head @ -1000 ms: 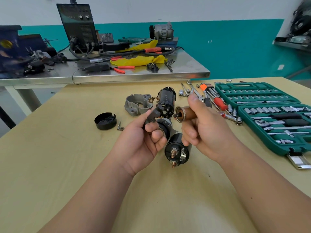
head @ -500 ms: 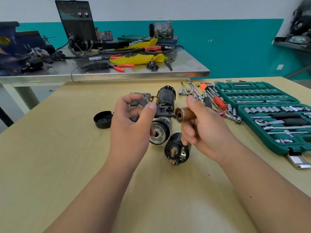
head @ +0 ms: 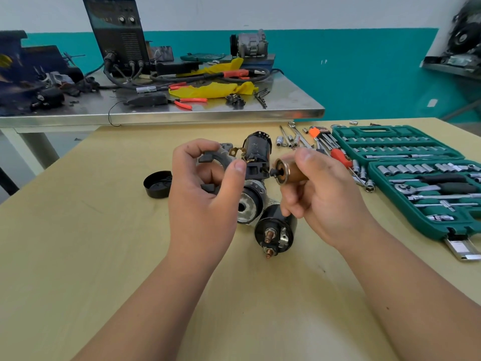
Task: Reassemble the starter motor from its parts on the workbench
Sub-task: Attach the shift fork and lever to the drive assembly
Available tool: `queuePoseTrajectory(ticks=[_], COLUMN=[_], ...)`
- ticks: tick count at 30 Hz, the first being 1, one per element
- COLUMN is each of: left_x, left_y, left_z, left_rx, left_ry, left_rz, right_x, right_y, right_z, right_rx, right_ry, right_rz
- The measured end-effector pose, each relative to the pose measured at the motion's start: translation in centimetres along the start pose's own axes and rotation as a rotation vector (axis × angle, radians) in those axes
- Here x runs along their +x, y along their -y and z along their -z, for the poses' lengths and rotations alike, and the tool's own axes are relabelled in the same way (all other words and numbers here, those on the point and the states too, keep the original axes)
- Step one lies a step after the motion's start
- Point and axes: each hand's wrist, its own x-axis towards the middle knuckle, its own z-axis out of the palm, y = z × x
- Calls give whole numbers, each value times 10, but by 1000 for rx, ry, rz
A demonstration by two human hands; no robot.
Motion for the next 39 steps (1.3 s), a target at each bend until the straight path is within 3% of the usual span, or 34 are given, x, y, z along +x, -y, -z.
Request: queuePoseTrajectory(ticks=[4,15,30,39], left_x=[-1,-2,1,7], left_y=[-2,-1,5,11], left_z=[0,-2,0,-4], left_rx=[25,-18,-155,-445], left_ry=[27,23,94,94], left_rz=[-18,45,87,376], right_x=[0,-6,-5,0], right_y=[1,7,9,8], right_z=[0,-5,2,3], right_rx=[-14,-327,-470,-108], right_ry=[23,-43,-12,41], right_rz=[29,85,181,-32])
